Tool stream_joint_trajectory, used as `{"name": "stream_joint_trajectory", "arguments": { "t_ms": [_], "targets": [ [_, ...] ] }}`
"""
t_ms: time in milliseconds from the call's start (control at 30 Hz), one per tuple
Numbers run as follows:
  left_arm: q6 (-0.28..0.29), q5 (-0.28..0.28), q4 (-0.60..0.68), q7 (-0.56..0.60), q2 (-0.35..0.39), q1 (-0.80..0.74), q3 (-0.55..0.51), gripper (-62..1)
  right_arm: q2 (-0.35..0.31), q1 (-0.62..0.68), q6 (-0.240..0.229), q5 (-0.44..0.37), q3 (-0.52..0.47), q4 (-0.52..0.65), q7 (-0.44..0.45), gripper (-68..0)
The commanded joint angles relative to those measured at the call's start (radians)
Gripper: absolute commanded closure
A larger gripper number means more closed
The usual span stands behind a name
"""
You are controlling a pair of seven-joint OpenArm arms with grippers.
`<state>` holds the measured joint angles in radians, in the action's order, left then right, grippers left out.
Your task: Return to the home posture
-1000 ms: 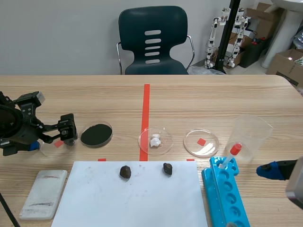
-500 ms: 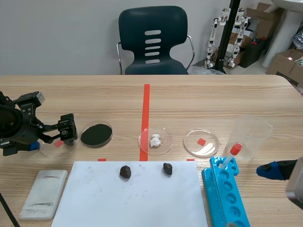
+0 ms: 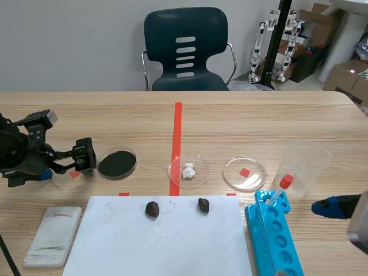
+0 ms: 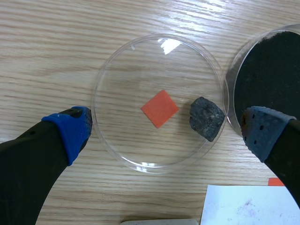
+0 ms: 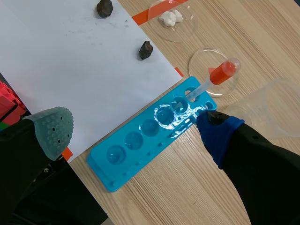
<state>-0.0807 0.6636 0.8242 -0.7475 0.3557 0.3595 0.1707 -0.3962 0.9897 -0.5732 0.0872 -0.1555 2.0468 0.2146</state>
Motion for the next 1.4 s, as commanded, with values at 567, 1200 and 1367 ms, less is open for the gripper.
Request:
{"name": "stream_joint_trajectory", "arguments": {
  "t_ms": [567,1200,1367],
  "targets": [
    [0.002,0.037,0.475,0.220,0.125,-0.385,-0.128,-62.3,-0.011,-0.006,0.001,-0.008,-0.002,0.016,0.008,-54.7],
    [0.137,-0.112,0.992,0.935,0.124,-1.164,-0.352,-62.3,-0.011,-0.006,0.001,-0.008,-0.002,0.016,0.008,-54.7],
    [0.141,-0.256,1.072,1.085,0.110,-1.321,-0.352,-62.3,-0.011,-0.006,0.001,-0.008,-0.002,0.016,0.008,-54.7]
  ]
}}
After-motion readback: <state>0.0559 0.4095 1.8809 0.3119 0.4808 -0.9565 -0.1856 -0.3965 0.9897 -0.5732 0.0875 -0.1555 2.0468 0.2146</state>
